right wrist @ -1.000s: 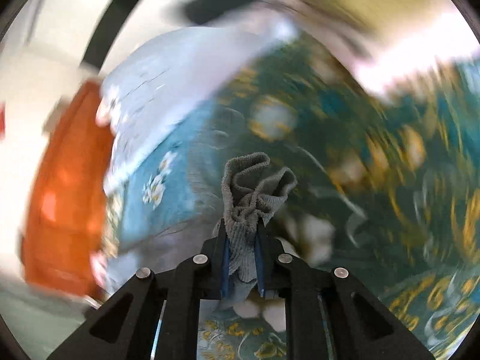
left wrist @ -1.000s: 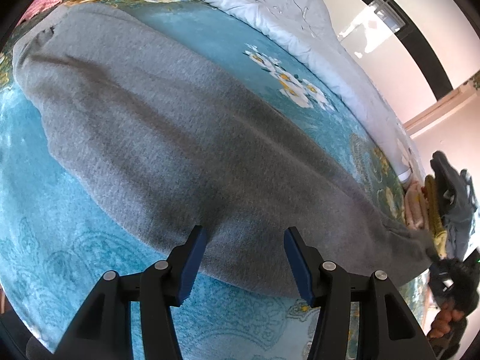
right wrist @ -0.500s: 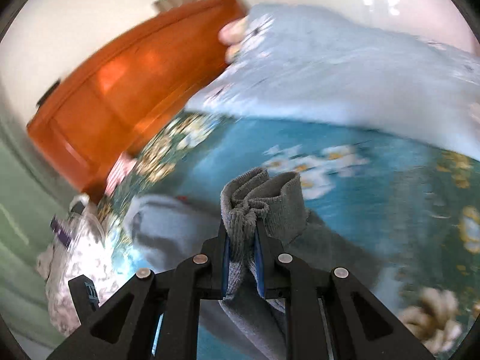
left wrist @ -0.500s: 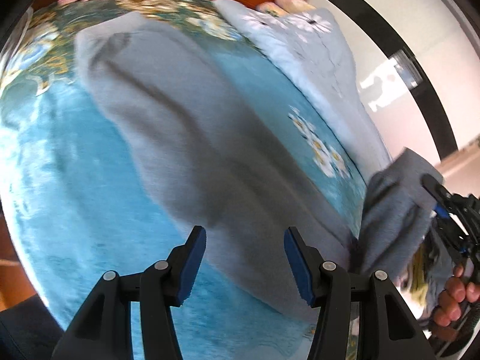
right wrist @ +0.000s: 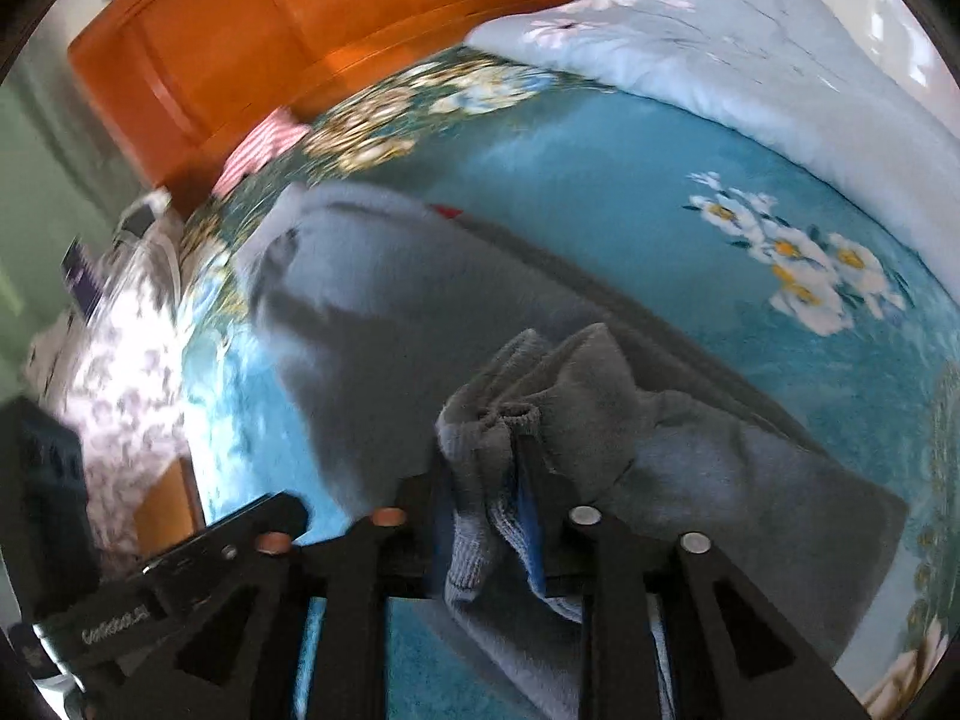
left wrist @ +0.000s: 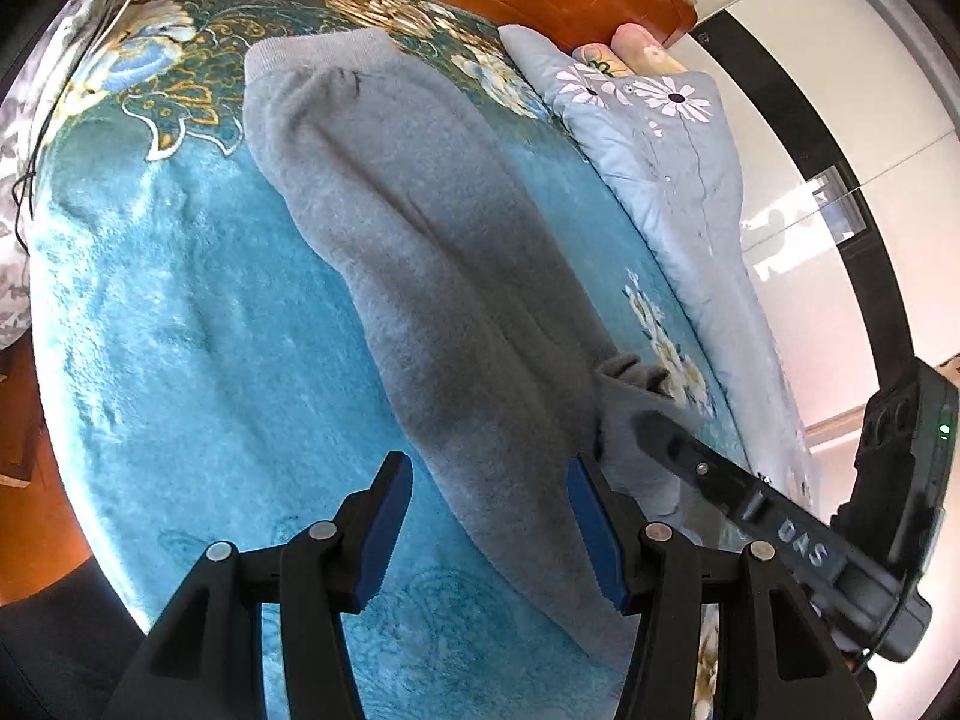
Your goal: Fold clothes
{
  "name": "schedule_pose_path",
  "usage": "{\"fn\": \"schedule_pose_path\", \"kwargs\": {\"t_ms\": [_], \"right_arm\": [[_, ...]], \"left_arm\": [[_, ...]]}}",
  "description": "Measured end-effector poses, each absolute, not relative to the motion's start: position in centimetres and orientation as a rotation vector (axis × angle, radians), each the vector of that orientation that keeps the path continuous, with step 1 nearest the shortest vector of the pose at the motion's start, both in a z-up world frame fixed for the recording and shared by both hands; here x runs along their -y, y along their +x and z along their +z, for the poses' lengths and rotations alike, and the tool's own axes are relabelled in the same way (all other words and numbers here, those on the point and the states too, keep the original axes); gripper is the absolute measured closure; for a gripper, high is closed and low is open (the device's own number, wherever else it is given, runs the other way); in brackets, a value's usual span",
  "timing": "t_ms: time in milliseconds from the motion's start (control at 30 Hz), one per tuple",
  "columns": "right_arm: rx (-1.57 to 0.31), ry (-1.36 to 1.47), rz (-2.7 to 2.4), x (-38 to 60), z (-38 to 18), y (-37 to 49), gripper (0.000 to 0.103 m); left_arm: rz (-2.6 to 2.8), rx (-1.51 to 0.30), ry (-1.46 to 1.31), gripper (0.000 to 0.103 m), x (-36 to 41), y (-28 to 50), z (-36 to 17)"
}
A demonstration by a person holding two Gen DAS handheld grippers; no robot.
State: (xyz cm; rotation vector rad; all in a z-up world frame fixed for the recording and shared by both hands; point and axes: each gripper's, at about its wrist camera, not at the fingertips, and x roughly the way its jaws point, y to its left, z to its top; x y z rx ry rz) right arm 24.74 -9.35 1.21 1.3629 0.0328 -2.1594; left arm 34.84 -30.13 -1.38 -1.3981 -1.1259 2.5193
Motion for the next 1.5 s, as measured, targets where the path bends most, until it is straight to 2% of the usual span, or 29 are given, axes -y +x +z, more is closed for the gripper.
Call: {"fn": "schedule_pose_path", "kwargs": {"t_ms": [200,400,667,733,767,800,933,1067,1200,1300,1400,1467,1500], "right_arm": [[0.128,1.32,-2.207,4.2,3.6,24.8,0.064],[0.235,1.429,-2.335,-4.6,3.5,25.0,0.062],[0.411,1.565,-2.377,-12.7,1.6,27.0,0.062],[0.448,1.586,-2.372,-13.5,1.1,27.2,0.062],[0.468,1.591,-2.367,-13.8,0.9,27.3,0.062],[0.488,1.593,-2.362,-14.1,0.8,27.3,0.062],[0.509,1.58,-2.351,-14.3,1.1,27.2,0.062],[0.518,1.562,-2.346,-14.2,1.1,27.2,0.062],[0.527,1.592,-2.323,-14.0,0.0,26.8,0.062],[0.529,1.619,-2.294,-13.6,-1.0,26.7,0.062],[0.534,1.623,-2.269,-13.3,-1.4,26.8,0.062],[0.567,1.603,-2.252,-13.4,-1.4,26.7,0.061],[0.594,1.589,-2.244,-13.5,-1.4,26.6,0.059]], "left_arm": [[2.468,1.08,-1.409,0.045,28.3,34.1,-1.1],[2.397,0.981,-1.371,0.044,24.9,32.5,0.2],[2.276,1.036,-1.434,0.044,21.3,29.4,-1.0],[2.296,1.002,-1.446,0.049,20.4,28.7,-0.9],[2.326,0.975,-1.463,0.056,20.0,28.6,-0.9],[2.355,0.953,-1.481,0.08,19.9,28.8,-0.9],[2.393,0.941,-1.463,0.088,20.5,29.3,-0.7],[2.407,0.959,-1.331,0.088,22.2,30.5,1.0],[2.411,1.006,-1.438,0.087,24.1,30.7,-1.6],[2.37,1.063,-1.472,0.083,24.9,30.9,-3.4],[2.363,1.065,-1.46,0.072,25.0,31.1,-3.1],[2.363,1.079,-1.465,0.059,25.2,31.2,-3.3],[2.364,1.086,-1.467,0.048,25.3,31.2,-3.3]]}}
